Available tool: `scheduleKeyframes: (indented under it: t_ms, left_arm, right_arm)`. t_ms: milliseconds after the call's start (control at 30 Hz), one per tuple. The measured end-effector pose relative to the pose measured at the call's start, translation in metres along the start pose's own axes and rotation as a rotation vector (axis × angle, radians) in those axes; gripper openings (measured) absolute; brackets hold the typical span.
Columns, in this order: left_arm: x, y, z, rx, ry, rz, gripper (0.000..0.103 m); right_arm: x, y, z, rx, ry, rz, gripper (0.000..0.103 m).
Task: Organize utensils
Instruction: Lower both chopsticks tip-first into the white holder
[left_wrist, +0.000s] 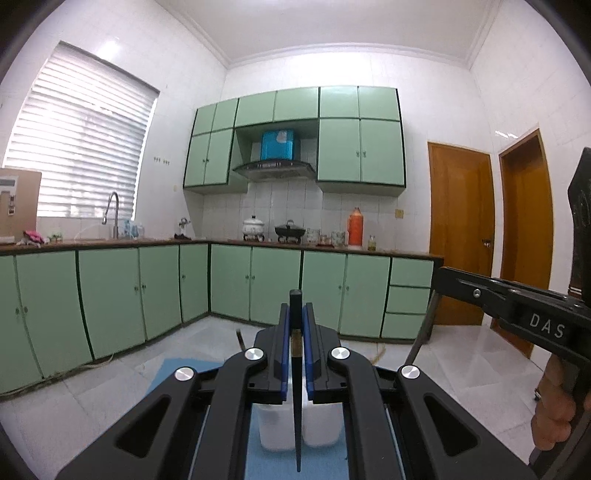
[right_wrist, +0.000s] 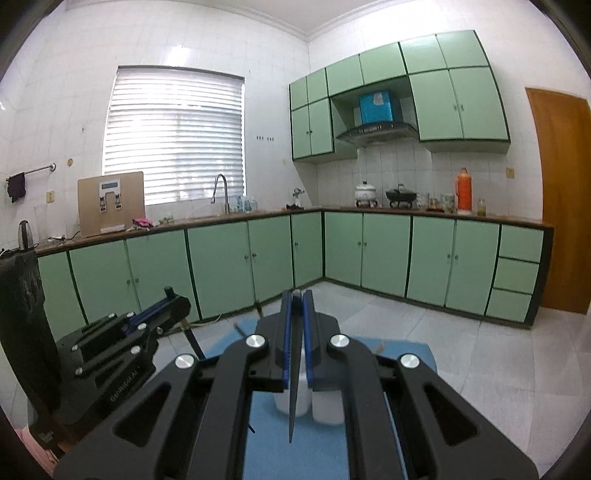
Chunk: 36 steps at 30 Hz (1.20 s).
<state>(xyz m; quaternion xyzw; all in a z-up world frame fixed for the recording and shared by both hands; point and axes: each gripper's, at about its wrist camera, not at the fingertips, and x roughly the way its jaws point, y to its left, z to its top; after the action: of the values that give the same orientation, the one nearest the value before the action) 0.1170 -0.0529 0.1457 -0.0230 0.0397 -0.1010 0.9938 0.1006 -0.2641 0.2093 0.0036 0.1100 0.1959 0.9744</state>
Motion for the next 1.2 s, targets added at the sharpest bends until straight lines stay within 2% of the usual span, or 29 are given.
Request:
scheduleKeyframes:
  t_ms: [267, 433, 667, 900, 1200]
  left_arm:
    - [0.038, 0.0, 0.028, -0.011, -0.074, 0.011, 0.007]
    - [0.07, 0.003, 0.033, -0.017, -0.097, 0.019, 0.007]
    - [0.116, 0.006, 0.017, -0.012, -0.079, 0.051, 0.007]
    - [0.166, 0.015, -0.014, -0.02, -0.008, 0.086, 0.007]
    - [0.196, 0.025, -0.045, -0.023, 0.062, 0.108, 0.007]
  right_arm:
    - [0.038, -0.019, 0.038, 0.013, -0.045, -0.033, 0.005]
    - [0.067, -0.034, 0.045, 0.018, -0.048, -0.056, 0.005]
    - [0.11, -0.052, 0.026, 0.03, -0.005, -0.092, 0.005]
    - [0.15, -0.061, -0.005, 0.057, 0.068, -0.091, 0.005]
    - [0.177, -0.065, -0.034, 0.068, 0.128, -0.089, 0.005]
